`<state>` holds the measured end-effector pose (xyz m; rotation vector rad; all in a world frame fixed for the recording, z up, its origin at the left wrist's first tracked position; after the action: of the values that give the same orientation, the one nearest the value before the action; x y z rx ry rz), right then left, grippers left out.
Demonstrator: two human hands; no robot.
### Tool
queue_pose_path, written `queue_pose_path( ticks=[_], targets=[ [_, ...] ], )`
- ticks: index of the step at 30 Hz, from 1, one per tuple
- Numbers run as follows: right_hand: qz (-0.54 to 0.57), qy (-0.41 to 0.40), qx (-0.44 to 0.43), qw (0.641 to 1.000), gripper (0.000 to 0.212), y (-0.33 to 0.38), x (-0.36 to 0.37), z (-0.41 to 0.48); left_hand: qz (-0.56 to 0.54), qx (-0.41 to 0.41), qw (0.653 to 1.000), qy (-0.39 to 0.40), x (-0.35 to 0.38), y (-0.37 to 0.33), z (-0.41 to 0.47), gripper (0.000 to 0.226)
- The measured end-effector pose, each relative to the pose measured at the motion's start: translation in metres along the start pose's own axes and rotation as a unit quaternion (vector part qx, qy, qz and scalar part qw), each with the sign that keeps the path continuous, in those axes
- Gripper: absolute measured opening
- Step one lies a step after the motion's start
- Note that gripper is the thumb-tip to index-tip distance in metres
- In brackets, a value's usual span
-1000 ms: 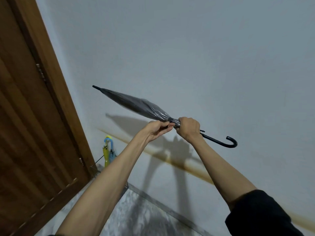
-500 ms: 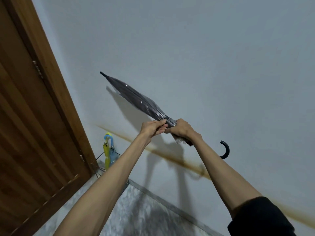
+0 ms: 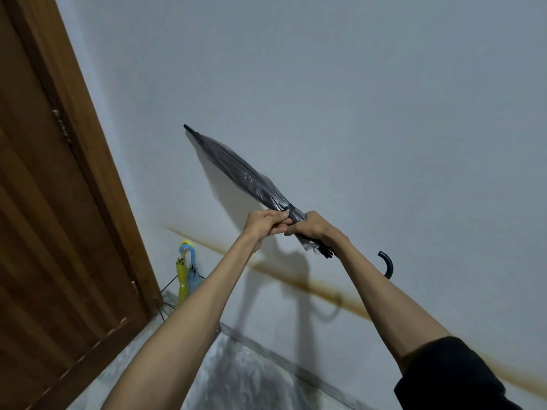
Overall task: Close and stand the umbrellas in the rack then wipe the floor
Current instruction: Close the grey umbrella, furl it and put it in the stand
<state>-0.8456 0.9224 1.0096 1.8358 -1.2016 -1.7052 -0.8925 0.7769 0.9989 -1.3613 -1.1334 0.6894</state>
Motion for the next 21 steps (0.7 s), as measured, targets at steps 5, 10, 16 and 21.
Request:
queue_pose_path(
  ticks=[5, 10, 16, 21],
  targets=[
    [-0.027, -0.027, 0.008, 0.999, 0.026, 0.017, 0.009, 0.01, -0.002, 0.017, 1.0, -0.007, -0.018, -0.005, 0.007, 0.006],
    [-0.034, -0.011, 0.022, 0.999, 0.03, 0.028, 0.019, 0.013, -0.005, 0.033, 0.999, -0.017, -0.033, -0.007, 0.011, 0.005],
    [-0.038, -0.005, 0.026, 0.999, 0.03, 0.043, 0.029, 0.015, -0.002, 0.039, 0.999, -0.025, -0.053, -0.013, 0.017, 0.008],
    [-0.045, -0.012, 0.027, 0.999, 0.024, 0.055, 0.037, 0.015, 0.017, 0.031, 0.999, -0.018, -0.062, -0.023, 0.018, 0.01]
  ],
)
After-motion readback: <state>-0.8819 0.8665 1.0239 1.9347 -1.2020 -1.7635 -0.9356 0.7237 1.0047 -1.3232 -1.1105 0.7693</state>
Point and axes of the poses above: each hand's wrist, its own z-axis towards the middle knuckle, its own x-axis out of the palm, y = z × x, the point moved 1 cm from there along z, towards the middle knuckle, and after that the axes turned 2 degrees about -y, right-handed, at the moved point
